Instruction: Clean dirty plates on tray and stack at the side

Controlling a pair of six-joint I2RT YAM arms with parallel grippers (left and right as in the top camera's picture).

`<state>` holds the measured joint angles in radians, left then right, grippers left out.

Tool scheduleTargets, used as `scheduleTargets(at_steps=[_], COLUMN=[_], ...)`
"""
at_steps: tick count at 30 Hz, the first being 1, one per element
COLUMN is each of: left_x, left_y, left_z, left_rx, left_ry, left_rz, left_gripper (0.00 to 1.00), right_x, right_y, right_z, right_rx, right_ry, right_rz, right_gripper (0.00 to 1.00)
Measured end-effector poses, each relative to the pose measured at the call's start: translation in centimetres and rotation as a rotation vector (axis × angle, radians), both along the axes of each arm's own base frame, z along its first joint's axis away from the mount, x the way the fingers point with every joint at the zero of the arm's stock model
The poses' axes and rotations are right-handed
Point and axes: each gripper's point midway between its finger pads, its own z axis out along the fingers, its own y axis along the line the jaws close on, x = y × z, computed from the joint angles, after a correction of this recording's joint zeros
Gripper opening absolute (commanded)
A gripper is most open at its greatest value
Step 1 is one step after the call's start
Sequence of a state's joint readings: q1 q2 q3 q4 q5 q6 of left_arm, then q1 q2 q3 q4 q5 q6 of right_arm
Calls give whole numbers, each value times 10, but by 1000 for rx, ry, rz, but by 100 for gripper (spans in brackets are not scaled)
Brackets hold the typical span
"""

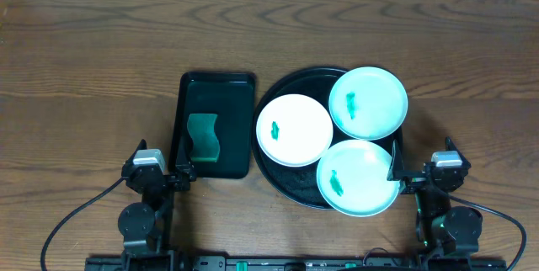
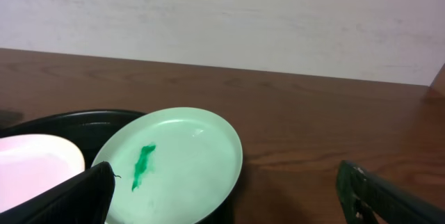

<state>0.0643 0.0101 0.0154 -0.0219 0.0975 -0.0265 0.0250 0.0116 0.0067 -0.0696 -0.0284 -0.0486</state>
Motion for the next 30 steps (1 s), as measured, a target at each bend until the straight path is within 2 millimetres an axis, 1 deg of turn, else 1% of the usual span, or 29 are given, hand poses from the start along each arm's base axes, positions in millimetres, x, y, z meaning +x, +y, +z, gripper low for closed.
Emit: scheduleTargets(at_steps=[12,16,23,30], left_x=[0,0,0,0], left_y=[0,0,0,0], left_z=[0,0,0,0], left_rx=[0,0,0,0], left_ry=[0,0,0,0], left_rz=[0,0,0,0], left_gripper=[81,81,81,81], right_x=[0,0,0,0], right_y=[0,-3,-5,-6], right_z=[0,4,0,1], right_rx=[-3,-30,-49,-52], right_ry=[-1,-18,-3,-6], right_rz=[0,-15,-27,-29], right_gripper=[99,99,99,99])
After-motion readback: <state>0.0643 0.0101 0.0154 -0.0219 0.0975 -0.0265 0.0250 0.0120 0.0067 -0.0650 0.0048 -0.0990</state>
